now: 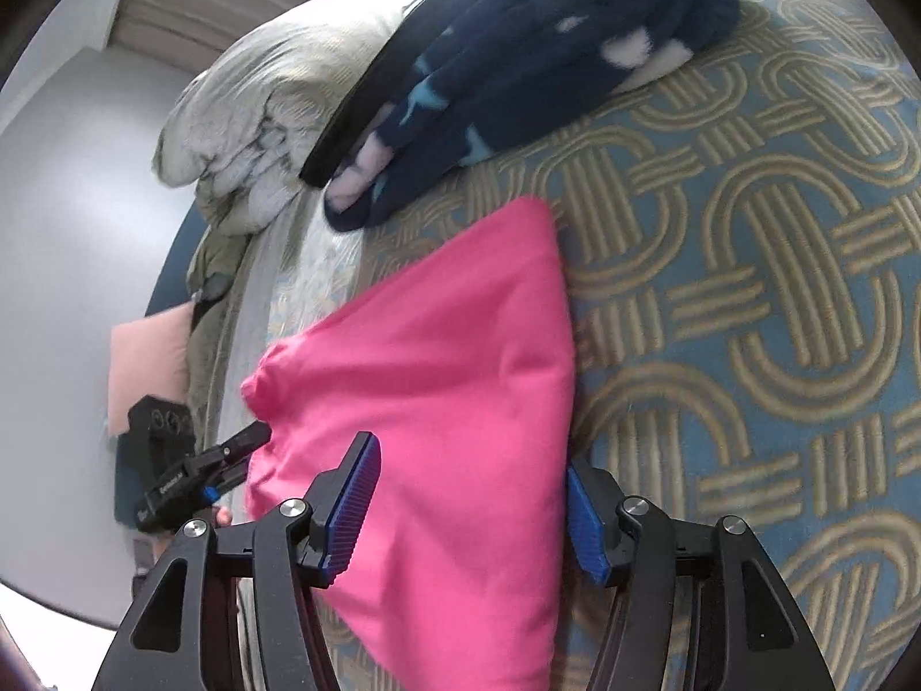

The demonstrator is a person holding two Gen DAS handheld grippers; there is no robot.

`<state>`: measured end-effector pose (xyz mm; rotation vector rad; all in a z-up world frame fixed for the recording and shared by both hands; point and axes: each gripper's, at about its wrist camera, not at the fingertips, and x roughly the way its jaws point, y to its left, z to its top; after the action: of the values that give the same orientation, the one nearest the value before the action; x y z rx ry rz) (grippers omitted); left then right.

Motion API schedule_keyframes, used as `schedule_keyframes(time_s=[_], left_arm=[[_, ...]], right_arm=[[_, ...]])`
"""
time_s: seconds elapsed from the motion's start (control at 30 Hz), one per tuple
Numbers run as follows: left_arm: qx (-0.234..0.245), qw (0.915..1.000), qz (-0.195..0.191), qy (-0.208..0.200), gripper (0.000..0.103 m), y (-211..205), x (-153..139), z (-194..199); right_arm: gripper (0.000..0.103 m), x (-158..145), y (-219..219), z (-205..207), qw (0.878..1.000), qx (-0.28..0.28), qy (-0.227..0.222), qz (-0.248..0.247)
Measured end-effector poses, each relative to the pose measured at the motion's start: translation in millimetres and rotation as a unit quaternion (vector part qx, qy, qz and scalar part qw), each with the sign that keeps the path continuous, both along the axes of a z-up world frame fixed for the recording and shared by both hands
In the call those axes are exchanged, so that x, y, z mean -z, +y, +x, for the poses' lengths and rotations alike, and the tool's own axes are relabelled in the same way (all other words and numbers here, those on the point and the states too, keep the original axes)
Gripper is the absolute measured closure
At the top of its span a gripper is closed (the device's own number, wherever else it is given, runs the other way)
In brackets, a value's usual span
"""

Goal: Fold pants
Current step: 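Grasp the folded pink bundle with both tools and lift it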

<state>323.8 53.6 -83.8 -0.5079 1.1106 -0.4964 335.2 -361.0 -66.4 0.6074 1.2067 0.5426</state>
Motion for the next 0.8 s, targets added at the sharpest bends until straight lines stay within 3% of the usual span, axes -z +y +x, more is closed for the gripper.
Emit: schedule_keyframes(time_s=[0.1,0.27,0.37,0.4,0.47,0.5,0.7,0.8], left_arm=[[0.004,0.9999,0.016,-0.003,0.034,-4,0,-2],[-0.027,0.9996,0.010,0.001,0.036,-8,0,12],[-0.044,0.9986,0.030,-0.004,0.053,-11,1,16],[-0.049,0.9979,0.043,-0.005,0.064,-11,0,15],[-0.051,0.9978,0.043,-0.007,0.073,-8,-3,13],[-0.054,0.9976,0.043,-0.010,0.075,-5,-7,10],[-0.038,0.9924,0.100,-0.059,0.080,-17,-42,-11],[-0.035,0.9922,0.101,-0.065,0.082,-20,-50,-16]], right_arm=[[0.042,-4,5,-12,0.999,-0.024,-0.014,-0.019],[0.044,3,6,3,1.000,0.000,0.003,0.001],[0.046,5,11,10,1.000,0.004,0.002,-0.004],[0.056,4,13,12,1.000,0.005,-0.001,-0.012],[0.079,3,14,12,0.999,0.008,-0.004,-0.034],[0.084,2,13,11,0.999,0.008,-0.007,-0.032],[0.088,-22,13,-9,0.998,0.025,-0.039,-0.045],[0.089,-33,17,-14,0.998,0.024,-0.049,-0.039]])
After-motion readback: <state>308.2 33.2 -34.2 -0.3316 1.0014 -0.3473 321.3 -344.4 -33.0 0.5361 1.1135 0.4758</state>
